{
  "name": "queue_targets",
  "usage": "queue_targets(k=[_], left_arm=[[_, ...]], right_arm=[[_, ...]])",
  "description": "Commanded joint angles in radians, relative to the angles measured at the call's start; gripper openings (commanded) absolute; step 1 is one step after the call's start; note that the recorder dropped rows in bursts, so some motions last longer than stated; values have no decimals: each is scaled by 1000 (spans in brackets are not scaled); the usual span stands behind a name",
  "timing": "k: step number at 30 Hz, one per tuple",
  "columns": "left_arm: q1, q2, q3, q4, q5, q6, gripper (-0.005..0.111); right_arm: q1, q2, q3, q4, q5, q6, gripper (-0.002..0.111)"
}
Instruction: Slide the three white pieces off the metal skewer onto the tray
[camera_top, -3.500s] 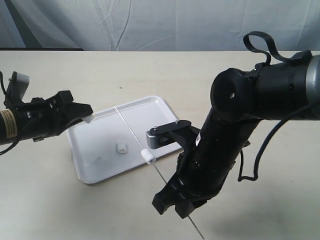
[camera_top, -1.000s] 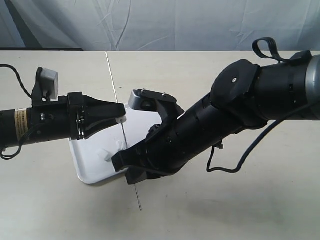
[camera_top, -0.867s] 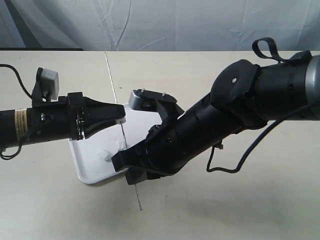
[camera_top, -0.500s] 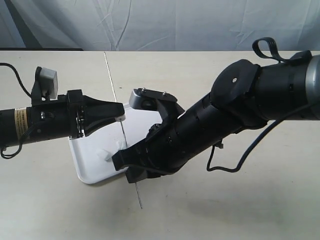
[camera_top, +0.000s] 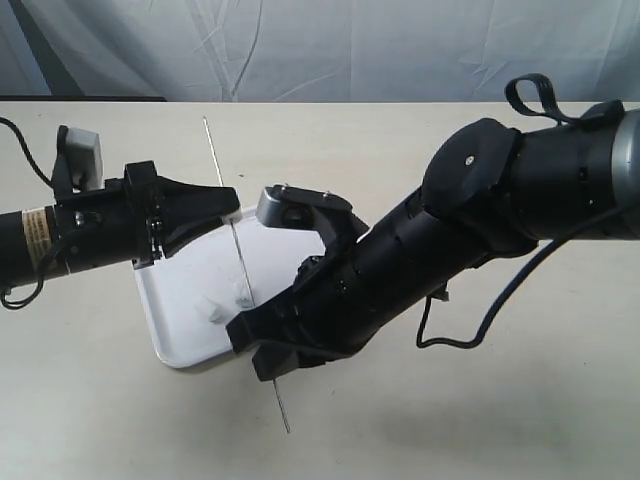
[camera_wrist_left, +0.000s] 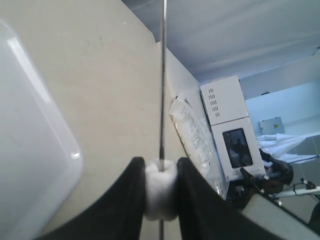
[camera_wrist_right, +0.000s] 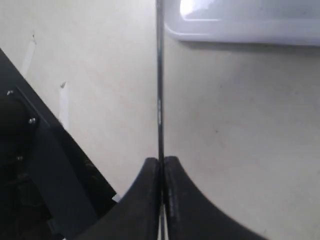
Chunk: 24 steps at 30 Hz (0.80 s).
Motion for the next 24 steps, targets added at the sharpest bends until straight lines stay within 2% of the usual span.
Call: queue_targets(k=[1,15,24], left_arm=[[41,-8,-2,-39,-8,25,21],[220,-8,-2,58,-8,25,21],[251,-8,-2,77,-8,69,21]], right_arm=[[-2,-9,-1,-42,100,-12,-1],[-2,-9,-1,-211,239,81,-1],[-2,-9,-1,-216,259,87,-1]])
